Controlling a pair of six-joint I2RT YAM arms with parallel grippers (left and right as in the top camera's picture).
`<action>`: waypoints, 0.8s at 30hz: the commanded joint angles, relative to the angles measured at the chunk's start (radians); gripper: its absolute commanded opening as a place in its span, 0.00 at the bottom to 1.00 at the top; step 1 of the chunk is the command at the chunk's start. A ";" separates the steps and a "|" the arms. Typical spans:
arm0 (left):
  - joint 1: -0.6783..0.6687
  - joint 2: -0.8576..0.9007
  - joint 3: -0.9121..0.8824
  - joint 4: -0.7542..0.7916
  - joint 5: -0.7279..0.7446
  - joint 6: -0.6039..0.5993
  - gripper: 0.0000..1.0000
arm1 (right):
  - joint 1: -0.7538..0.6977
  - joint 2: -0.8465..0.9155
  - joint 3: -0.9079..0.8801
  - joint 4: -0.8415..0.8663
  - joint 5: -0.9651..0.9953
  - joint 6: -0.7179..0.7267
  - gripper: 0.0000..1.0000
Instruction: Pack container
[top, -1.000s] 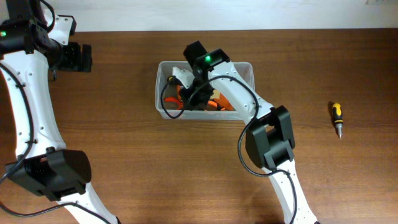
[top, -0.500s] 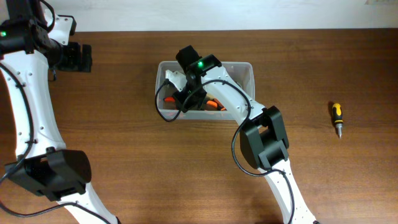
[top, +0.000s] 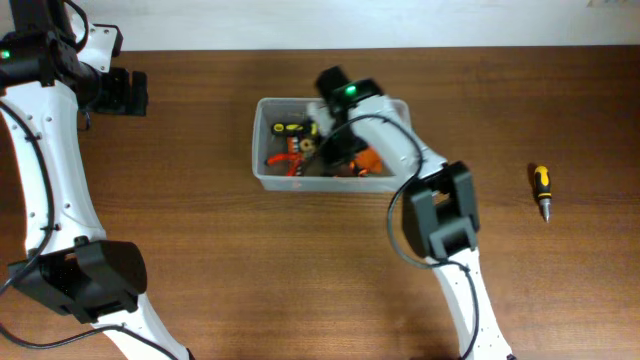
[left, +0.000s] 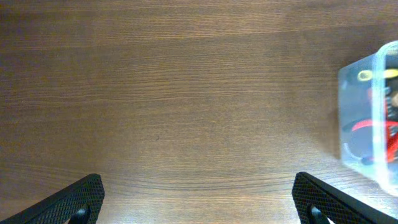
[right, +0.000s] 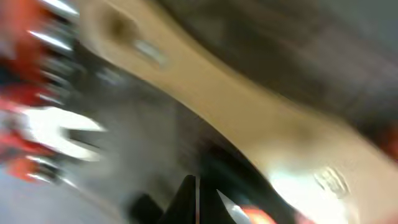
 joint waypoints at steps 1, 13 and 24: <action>0.002 -0.028 0.013 0.002 0.007 -0.010 0.99 | -0.040 0.016 -0.009 -0.008 -0.002 0.023 0.04; 0.002 -0.028 0.013 0.002 0.007 -0.010 0.99 | 0.077 0.016 -0.009 -0.011 -0.085 -0.073 0.04; 0.002 -0.028 0.013 0.002 0.007 -0.010 0.99 | 0.144 0.010 0.028 0.004 -0.126 -0.072 0.04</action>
